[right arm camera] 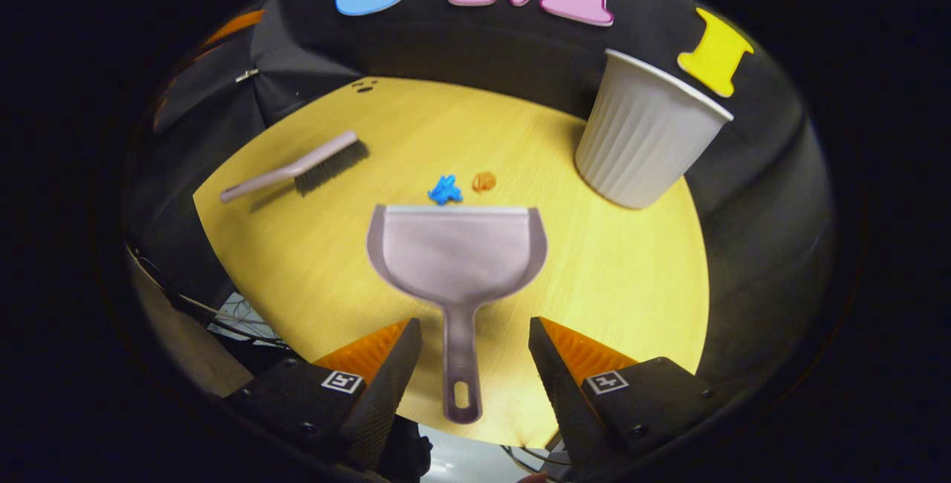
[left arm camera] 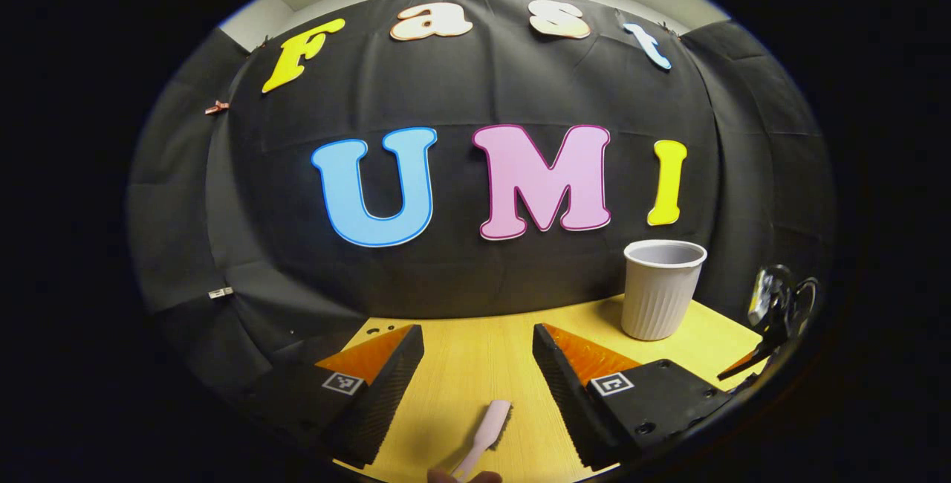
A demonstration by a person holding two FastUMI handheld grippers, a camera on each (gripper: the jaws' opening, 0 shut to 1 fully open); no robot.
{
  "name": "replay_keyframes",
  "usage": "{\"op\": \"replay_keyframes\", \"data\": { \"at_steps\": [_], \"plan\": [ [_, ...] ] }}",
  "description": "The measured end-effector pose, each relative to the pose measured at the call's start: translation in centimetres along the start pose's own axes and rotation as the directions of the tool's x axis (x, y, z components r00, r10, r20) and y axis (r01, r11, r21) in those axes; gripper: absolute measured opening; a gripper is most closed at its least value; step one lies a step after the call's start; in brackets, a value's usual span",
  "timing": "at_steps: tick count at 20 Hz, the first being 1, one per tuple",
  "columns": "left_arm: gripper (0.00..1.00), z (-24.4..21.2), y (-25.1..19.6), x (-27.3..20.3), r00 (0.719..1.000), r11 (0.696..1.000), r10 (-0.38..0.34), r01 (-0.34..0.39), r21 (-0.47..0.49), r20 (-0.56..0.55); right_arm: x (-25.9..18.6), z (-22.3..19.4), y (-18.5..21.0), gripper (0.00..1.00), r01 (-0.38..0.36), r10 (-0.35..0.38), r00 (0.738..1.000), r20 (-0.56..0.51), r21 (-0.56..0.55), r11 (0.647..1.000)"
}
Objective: Pick up the small broom and dustpan from the desktop, sweep the trash into the dustpan with the broom, and then empty the trash into the garbage bin.
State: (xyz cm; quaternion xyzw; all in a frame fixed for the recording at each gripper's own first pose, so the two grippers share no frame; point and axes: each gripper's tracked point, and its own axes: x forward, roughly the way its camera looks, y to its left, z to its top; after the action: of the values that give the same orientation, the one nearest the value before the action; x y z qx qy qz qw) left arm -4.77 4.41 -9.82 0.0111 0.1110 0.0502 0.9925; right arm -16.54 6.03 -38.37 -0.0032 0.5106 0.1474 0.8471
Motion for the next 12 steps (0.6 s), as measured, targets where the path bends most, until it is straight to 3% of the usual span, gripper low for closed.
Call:
{"op": "replay_keyframes", "data": {
  "at_steps": [5, 11, 12],
  "plan": [
    [0.95, -0.9, 0.3, -0.4, 0.999, 1.0, 0.022, -0.022, 0.014, -0.023, 4.3, -2.3, 0.6, 0.86, -0.018, 0.017, 0.991, -0.129, -0.005, 1.0],
    [0.95, -1.8, 1.1, -0.5, 0.998, 0.999, 0.035, -0.034, 0.03, -0.051, 7.3, -2.4, 1.1, 0.79, -0.023, 0.029, 0.978, -0.205, 0.032, 0.999],
    [0.95, -2.1, 1.1, -0.6, 0.998, 0.999, 0.038, -0.036, 0.03, -0.056, 7.5, -2.3, 1.2, 0.73, -0.025, 0.035, 0.976, -0.214, 0.049, 0.998]
  ]
}}
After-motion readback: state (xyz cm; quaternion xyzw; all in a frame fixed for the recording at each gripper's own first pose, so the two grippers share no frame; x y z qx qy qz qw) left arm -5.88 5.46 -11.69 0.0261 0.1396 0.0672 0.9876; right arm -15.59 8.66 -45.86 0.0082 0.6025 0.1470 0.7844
